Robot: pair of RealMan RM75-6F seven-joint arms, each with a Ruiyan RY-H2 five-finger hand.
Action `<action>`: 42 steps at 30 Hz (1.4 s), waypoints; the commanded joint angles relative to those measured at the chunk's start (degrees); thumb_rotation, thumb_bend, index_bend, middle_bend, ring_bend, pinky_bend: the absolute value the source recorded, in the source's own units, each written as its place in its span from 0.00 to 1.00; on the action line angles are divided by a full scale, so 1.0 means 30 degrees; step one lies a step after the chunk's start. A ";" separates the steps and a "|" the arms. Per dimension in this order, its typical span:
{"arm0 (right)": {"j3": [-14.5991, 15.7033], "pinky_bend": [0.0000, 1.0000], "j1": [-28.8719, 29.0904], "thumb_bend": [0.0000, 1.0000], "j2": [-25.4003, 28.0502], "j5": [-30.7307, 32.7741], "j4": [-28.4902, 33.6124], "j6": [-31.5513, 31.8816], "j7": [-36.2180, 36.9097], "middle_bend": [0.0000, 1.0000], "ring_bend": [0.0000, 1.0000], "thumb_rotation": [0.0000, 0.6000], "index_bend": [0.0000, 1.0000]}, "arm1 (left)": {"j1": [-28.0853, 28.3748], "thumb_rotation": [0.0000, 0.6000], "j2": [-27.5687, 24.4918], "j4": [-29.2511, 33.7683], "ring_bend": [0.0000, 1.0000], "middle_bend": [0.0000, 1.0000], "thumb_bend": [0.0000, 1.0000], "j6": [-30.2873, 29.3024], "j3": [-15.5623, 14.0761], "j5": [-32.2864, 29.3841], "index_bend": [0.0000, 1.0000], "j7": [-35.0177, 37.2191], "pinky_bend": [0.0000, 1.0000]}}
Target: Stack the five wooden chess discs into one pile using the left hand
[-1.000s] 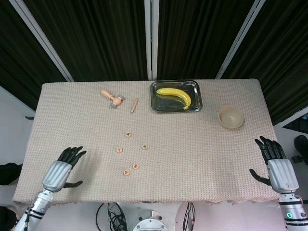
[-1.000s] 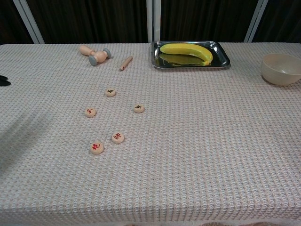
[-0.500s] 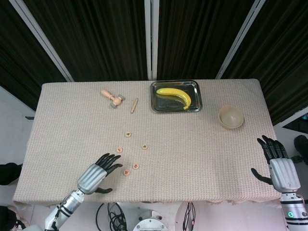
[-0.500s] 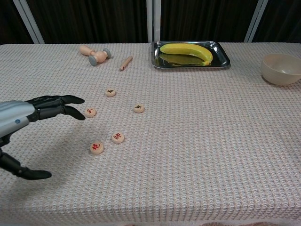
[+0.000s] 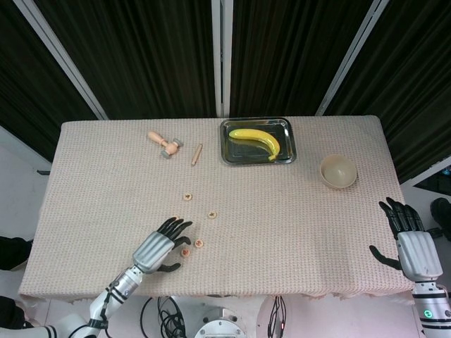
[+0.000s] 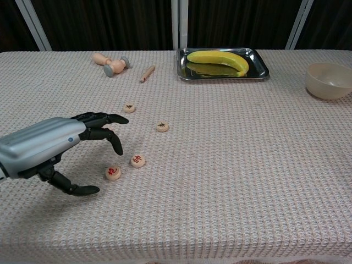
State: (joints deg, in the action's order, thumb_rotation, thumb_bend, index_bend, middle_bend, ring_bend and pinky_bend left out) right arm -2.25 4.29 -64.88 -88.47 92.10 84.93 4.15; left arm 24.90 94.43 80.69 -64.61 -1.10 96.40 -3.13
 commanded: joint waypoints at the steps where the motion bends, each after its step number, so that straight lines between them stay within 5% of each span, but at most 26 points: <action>1: -0.0010 0.00 0.0002 0.14 0.0009 0.0022 -0.0013 -0.0011 0.0033 0.00 0.00 1.00 0.00 | 0.0162 1.00 0.0304 -0.0371 0.00 0.05 0.24 0.0050 0.0046 -0.0217 0.36 0.0010 0.00; 42: -0.0187 0.00 0.0020 0.15 -0.0151 0.0479 -0.0090 -0.0178 -0.0286 0.00 0.00 1.00 0.00 | 0.1031 1.00 0.1346 -0.2313 0.00 0.06 0.34 -0.0445 -0.0712 -0.0407 0.48 0.0439 0.00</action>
State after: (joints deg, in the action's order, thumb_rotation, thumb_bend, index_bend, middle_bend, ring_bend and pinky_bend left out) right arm -2.81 4.35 -65.32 -87.04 91.83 84.40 3.30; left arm 27.97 98.47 73.80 -65.89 -3.19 95.13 -1.88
